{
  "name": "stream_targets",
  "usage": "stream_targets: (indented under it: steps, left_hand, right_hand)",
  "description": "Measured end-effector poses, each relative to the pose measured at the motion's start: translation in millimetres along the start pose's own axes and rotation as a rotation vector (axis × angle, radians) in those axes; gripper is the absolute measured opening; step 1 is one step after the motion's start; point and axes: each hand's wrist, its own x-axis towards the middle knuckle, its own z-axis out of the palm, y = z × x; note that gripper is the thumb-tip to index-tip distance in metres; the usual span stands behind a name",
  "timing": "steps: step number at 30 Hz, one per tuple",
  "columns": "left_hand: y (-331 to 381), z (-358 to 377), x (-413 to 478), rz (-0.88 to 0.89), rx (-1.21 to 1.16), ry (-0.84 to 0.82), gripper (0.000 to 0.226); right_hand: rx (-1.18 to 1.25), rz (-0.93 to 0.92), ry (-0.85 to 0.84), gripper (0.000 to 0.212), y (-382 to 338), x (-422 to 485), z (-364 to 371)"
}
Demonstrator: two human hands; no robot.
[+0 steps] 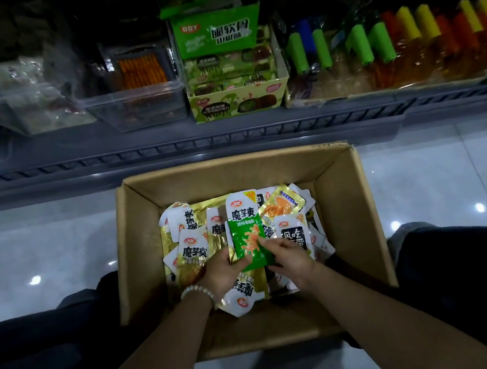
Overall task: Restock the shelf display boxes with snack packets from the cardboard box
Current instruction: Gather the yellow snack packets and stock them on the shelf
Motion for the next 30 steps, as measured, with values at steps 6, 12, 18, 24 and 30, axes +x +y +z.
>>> stream_targets:
  steps: [6, 12, 18, 24, 30]
  left_hand:
    - [53.6, -16.4, -37.9, 0.101, -0.071, -0.086, 0.035]
    - [130.4, -29.2, -82.9, 0.278, -0.126, -0.058, 0.042]
    - [212.5, -64.4, -147.6, 0.395, -0.414, 0.061, 0.043]
    - [248.7, -81.2, -196.9, 0.528, -0.818, 0.073, 0.022]
    - [264.4, -74.1, -202.2, 0.494, -1.157, 0.131, 0.039]
  right_hand:
    - [-0.067, -0.183, -0.025, 0.065, -49.7, -36.8, 9.2]
    - [0.021, -0.36, -0.067, 0.033, -121.8, -103.9, 16.1]
    - [-0.014, -0.488, -0.064, 0.05, -195.9, -177.6, 14.6]
    - [0.053, -0.519, -0.26, 0.02, -208.6, -246.7, 22.9]
    - [0.173, -0.435, -0.336, 0.038, -179.5, -262.2, 59.3]
